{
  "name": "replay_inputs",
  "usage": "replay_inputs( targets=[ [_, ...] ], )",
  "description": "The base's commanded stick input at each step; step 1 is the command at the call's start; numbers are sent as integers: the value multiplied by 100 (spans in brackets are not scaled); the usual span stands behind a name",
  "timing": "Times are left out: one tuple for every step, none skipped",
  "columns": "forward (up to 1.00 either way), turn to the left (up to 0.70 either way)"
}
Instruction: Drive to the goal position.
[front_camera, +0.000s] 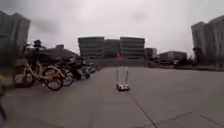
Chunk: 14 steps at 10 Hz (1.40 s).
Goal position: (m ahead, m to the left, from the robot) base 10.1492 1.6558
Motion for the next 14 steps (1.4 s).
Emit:
replay_inputs(
  targets=[
    [100,0],
    [100,0],
    [100,0],
    [100,0],
    [100,0],
    [100,0],
    [100,0],
    [100,0],
    [100,0],
    [100,0],
    [100,0],
    [100,0],
    [100,0],
    [100,0]
  ],
)
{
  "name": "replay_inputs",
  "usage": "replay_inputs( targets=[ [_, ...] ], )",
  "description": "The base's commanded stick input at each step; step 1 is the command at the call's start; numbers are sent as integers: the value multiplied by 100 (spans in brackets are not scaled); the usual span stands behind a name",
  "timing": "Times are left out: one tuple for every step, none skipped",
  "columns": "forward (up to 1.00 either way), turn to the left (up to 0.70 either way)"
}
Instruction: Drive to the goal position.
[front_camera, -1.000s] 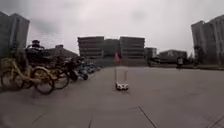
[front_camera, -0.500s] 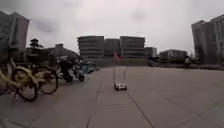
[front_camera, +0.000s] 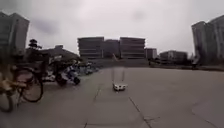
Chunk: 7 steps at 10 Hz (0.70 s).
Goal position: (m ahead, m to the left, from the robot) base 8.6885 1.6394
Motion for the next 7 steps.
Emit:
replay_inputs(
  targets=[
    [100,0],
    [100,0],
    [100,0],
    [100,0],
    [100,0],
    [100,0],
    [100,0]
  ],
)
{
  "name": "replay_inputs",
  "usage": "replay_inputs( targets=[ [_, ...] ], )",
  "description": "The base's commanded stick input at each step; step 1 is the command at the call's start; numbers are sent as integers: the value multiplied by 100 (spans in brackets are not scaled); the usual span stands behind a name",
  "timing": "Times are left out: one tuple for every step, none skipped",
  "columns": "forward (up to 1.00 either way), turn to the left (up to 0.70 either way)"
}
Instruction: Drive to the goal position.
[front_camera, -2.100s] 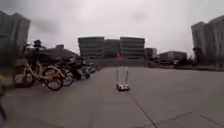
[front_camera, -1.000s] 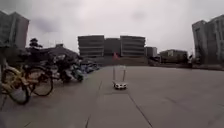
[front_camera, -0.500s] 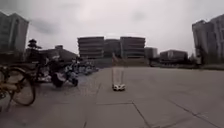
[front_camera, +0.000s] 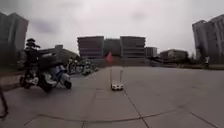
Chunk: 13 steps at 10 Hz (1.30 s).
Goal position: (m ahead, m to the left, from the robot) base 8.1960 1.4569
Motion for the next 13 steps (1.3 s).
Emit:
replay_inputs(
  targets=[
    [100,18],
    [100,15],
    [100,0],
    [100,0],
    [100,0],
    [100,0],
    [100,0],
    [100,0],
    [100,0],
    [100,0],
    [100,0],
    [100,0],
    [100,0]
  ],
)
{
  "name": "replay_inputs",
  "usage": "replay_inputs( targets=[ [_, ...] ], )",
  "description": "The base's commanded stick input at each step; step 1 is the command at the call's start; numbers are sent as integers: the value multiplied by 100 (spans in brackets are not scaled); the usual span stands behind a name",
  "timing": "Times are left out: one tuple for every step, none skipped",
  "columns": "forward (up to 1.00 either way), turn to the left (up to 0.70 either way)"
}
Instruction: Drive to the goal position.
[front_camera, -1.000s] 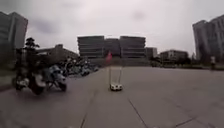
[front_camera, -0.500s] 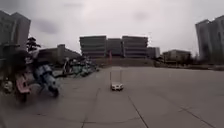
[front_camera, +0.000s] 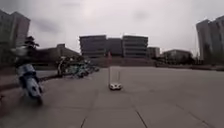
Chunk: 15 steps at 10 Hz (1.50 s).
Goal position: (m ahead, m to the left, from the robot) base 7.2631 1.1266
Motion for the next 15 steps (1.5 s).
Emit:
replay_inputs(
  targets=[
    [100,22],
    [100,2],
    [100,0],
    [100,0],
    [100,0],
    [100,0],
    [100,0],
    [100,0],
    [100,0],
    [100,0],
    [100,0],
    [100,0],
    [100,0],
    [100,0],
    [100,0]
  ],
)
